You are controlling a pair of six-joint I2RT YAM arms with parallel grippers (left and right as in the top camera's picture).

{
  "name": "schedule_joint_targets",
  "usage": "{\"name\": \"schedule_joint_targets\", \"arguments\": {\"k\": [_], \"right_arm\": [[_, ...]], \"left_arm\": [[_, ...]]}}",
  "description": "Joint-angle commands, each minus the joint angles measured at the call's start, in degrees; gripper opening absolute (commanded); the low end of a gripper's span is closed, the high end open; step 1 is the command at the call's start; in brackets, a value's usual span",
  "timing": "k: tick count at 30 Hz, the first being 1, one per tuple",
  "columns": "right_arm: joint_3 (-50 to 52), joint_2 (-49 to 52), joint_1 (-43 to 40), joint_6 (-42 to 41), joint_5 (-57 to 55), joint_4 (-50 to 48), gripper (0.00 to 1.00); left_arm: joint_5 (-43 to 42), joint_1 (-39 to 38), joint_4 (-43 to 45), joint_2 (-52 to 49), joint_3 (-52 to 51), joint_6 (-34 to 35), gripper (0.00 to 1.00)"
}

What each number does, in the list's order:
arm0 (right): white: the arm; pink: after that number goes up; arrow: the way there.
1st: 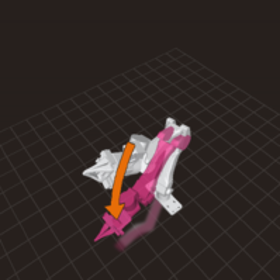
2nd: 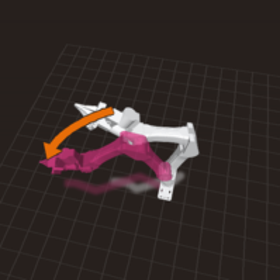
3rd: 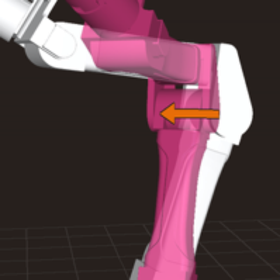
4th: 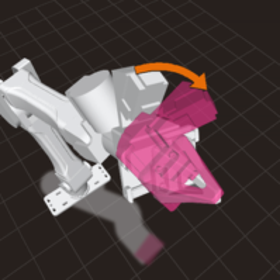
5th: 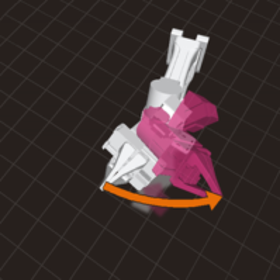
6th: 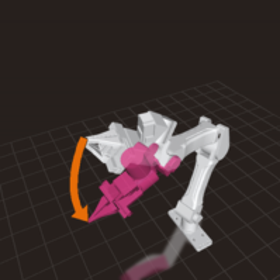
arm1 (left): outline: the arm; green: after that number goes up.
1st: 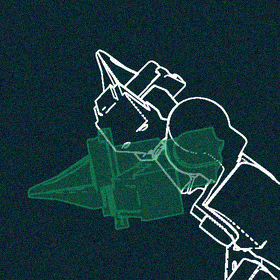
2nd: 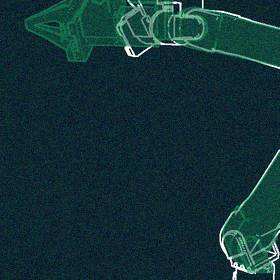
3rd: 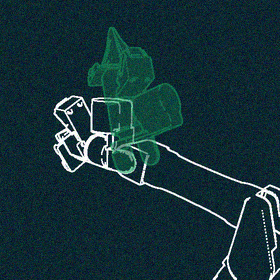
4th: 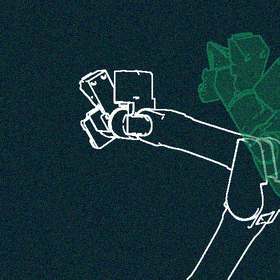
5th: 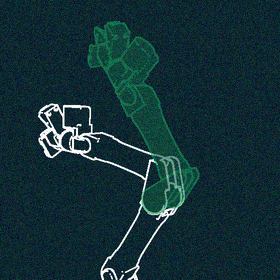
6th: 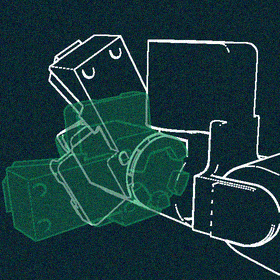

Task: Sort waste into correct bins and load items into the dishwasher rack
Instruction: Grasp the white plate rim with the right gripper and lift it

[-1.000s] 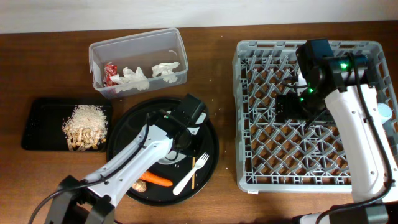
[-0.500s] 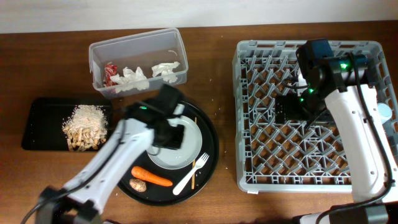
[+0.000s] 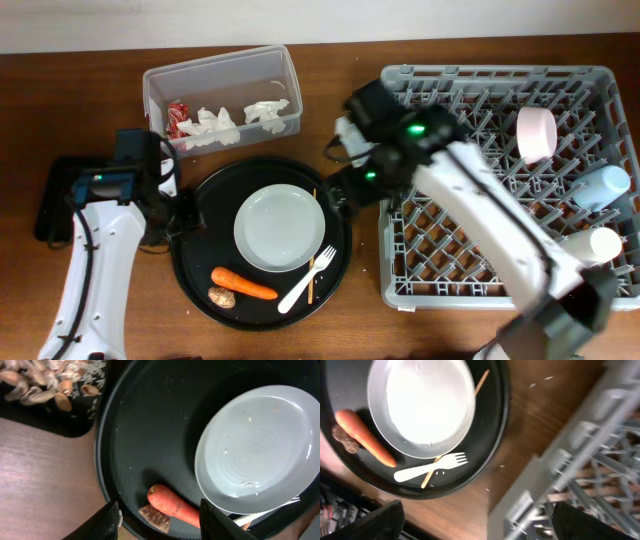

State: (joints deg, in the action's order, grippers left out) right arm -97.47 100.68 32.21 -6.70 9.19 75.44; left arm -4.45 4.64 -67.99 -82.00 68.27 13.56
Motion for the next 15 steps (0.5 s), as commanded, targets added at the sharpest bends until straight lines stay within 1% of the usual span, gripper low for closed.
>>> {"name": "schedule_joint_targets", "arguments": {"k": [1, 2, 5, 8, 9, 11, 14, 15], "right_arm": [[0.09, 7.08, 3.63, -3.93, 0.5, -2.62, 0.92], [0.09, 8.59, 4.22, -4.33, 0.48, -3.23, 0.9], [0.09, 15.08, 5.29, -6.14, 0.07, -4.74, 0.79], [0.09, 19.58, 5.29, -6.56, 0.09, -5.88, 0.74], [0.09, 20.5, 5.29, -6.95, 0.04, -6.14, 0.72], [0.09, 22.93, 5.31, -7.34, 0.24, -7.37, 0.65], [0.09, 25.22, 5.35, -7.34, 1.2, -8.98, 0.6], [0.09, 25.77, 5.35, -7.34, 1.2, -9.29, 0.56]], "left_arm": [[-0.22, 0.68, -0.26, 0.59, 0.87, 0.33, 0.52], [-0.2, 0.68, -0.26, 0.59, 0.87, 0.31, 0.52], [-0.2, 0.68, -0.24, 0.59, 0.87, 0.33, 0.54], [-0.22, 0.68, -0.24, 0.59, 0.87, 0.31, 0.55], [-0.22, 0.68, -0.24, 0.59, 0.87, 0.31, 0.55], [-0.22, 0.68, -0.24, 0.59, 0.87, 0.33, 0.55], [-0.22, 0.68, -0.24, 0.59, 0.87, 0.31, 0.56], [-0.22, 0.68, -0.24, 0.59, 0.87, 0.33, 0.56]]}}
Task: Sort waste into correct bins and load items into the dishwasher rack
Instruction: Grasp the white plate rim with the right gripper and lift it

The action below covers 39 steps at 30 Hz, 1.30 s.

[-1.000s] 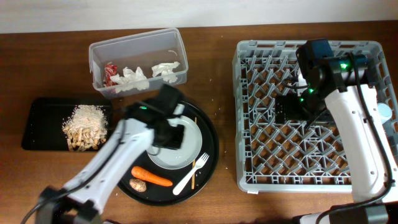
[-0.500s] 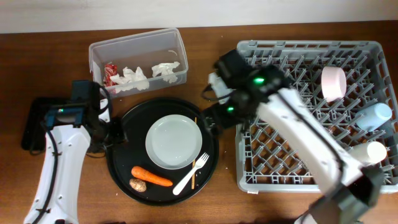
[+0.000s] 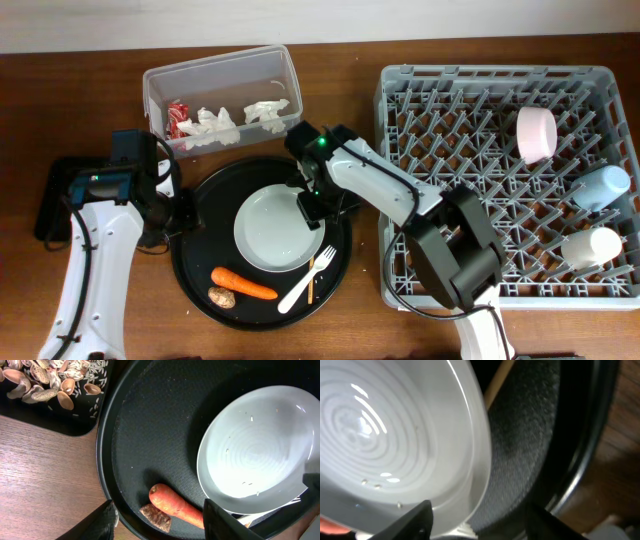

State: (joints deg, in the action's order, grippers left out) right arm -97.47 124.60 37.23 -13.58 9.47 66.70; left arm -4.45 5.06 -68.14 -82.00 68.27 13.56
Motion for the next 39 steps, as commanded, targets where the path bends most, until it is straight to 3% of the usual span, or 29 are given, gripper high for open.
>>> {"name": "schedule_joint_targets", "arguments": {"k": [1, 6, 8, 11, 21, 24, 25, 30, 39], "right_arm": [[0.09, 2.1, 0.37, -0.46, 0.94, -0.74, 0.5], [0.57, 2.47, 0.37, -1.2, 0.87, -2.51, 0.27], [0.57, 2.47, 0.37, -1.99, 0.87, -2.84, 0.11], [0.57, 2.47, 0.37, -3.15, 0.87, -3.37, 0.04], [5.05, 2.47, 0.37, -5.44, 0.87, -7.72, 0.11], [5.7, 2.47, 0.35, -5.4, 0.85, -8.02, 0.1], [5.64, 2.45, 0.28, -5.4, 0.87, -8.02, 0.04], [1.33, 1.01, 0.2, -5.4, -0.31, -4.48, 0.04], [-17.81, -15.37, -3.8, -5.38, -26.16, 10.25, 0.04]], "left_arm": [[-0.22, 0.26, -0.07, 0.59, 0.87, 0.33, 0.55], [-0.22, 0.26, -0.09, 0.59, 0.87, 0.33, 0.56], [-0.22, 0.26, -0.09, 0.59, 0.87, 0.33, 0.56], [-0.22, 0.26, -0.09, 0.59, 0.83, 0.31, 0.56], [-0.22, 0.26, -0.11, 0.59, 0.79, 0.33, 0.56], [-0.22, 0.26, -0.09, 0.59, 0.79, 0.33, 0.56], [-0.22, 0.26, -0.11, 0.59, 0.79, 0.33, 0.56], [-0.22, 0.26, -0.09, 0.59, 0.79, 0.31, 0.56], [-0.22, 0.26, -0.11, 0.59, 0.79, 0.33, 0.56]]}}
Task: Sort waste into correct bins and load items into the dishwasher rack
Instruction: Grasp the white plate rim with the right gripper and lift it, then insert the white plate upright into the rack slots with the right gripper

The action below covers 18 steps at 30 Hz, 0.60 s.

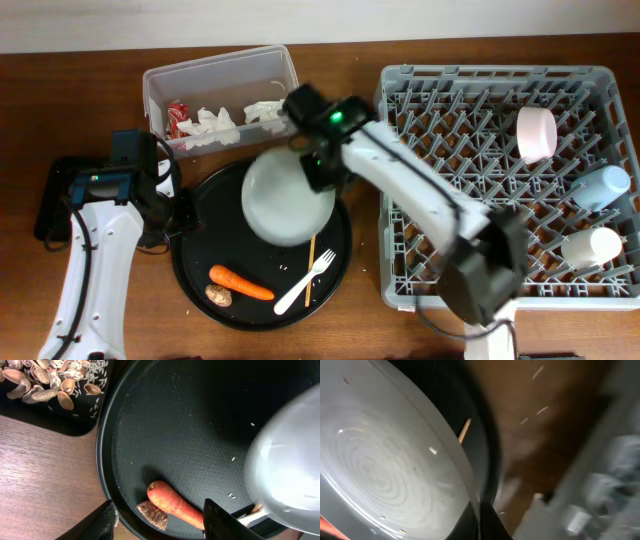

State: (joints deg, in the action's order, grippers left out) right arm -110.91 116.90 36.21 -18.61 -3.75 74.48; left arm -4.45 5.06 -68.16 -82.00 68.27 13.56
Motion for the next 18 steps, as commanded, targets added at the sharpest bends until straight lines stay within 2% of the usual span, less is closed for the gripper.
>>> {"name": "schedule_joint_targets", "arguments": {"k": [1, 4, 7, 10, 13, 18], "right_arm": [[-4.63, -9.53, -3.76, -0.35, -16.81, 3.15, 0.04], [-4.61, -15.3, -8.41, -0.39, -32.22, 5.51, 0.04], [-4.61, -16.92, -12.81, -0.39, -44.5, 5.95, 0.04], [-4.02, -16.72, -16.59, -5.51, -56.87, 6.01, 0.04], [-3.63, -15.85, -20.92, -9.64, -62.36, 6.12, 0.04], [-3.52, -13.62, -27.47, -11.96, -60.83, 6.32, 0.04]], "left_arm": [[-0.2, 0.26, -0.09, 0.59, 0.79, 0.31, 0.56], [-0.22, 0.26, -0.07, 0.59, 0.79, 0.33, 0.56], [-0.22, 0.26, -0.11, 0.59, 0.79, 0.33, 0.56], [-0.22, 0.26, -0.11, 0.59, 0.79, 0.33, 0.56], [-0.22, 0.26, -0.28, 0.59, 0.79, 0.33, 0.56], [-0.22, 0.26, -0.52, 0.59, 0.79, 0.33, 0.56]]}}
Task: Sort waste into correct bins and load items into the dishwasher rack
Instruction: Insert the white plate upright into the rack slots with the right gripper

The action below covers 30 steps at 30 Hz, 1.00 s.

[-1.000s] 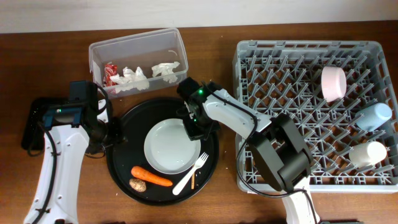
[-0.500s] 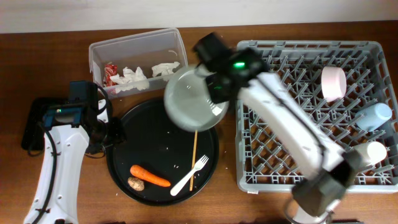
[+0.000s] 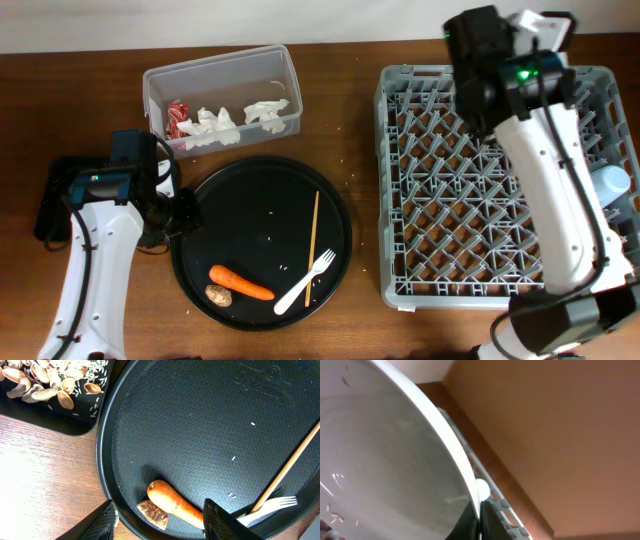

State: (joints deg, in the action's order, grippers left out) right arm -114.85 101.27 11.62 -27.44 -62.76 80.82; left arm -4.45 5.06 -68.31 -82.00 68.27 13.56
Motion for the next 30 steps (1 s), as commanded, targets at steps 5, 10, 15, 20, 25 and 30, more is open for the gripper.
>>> {"name": "schedule_joint_targets", "arguments": {"k": [5, 10, 15, 20, 25, 30], "right_arm": [[0.61, 6.64, -4.13, -3.13, 3.04, -0.04, 0.04], [1.6, 13.38, -3.98, -3.13, 3.89, -0.02, 0.04], [3.69, 16.98, -3.78, -4.81, 6.88, -0.79, 0.04], [4.55, 17.07, 0.28, -4.76, 12.68, -4.04, 0.05], [4.55, 17.07, 6.32, -4.52, 13.09, -3.56, 0.33], [4.52, 16.31, 6.58, -5.01, 14.75, -0.15, 0.37]], "left_arm": [[-0.22, 0.26, -0.28, 0.59, 0.79, 0.33, 0.56], [-0.22, 0.26, -0.33, 0.59, 0.79, 0.33, 0.56], [-0.22, 0.26, -0.11, 0.59, 0.79, 0.33, 0.56], [-0.22, 0.26, 0.13, 0.59, 0.79, 0.33, 0.56], [-0.22, 0.26, 0.09, 0.59, 0.79, 0.33, 0.56], [-0.22, 0.26, 0.07, 0.59, 0.79, 0.33, 0.56]]}}
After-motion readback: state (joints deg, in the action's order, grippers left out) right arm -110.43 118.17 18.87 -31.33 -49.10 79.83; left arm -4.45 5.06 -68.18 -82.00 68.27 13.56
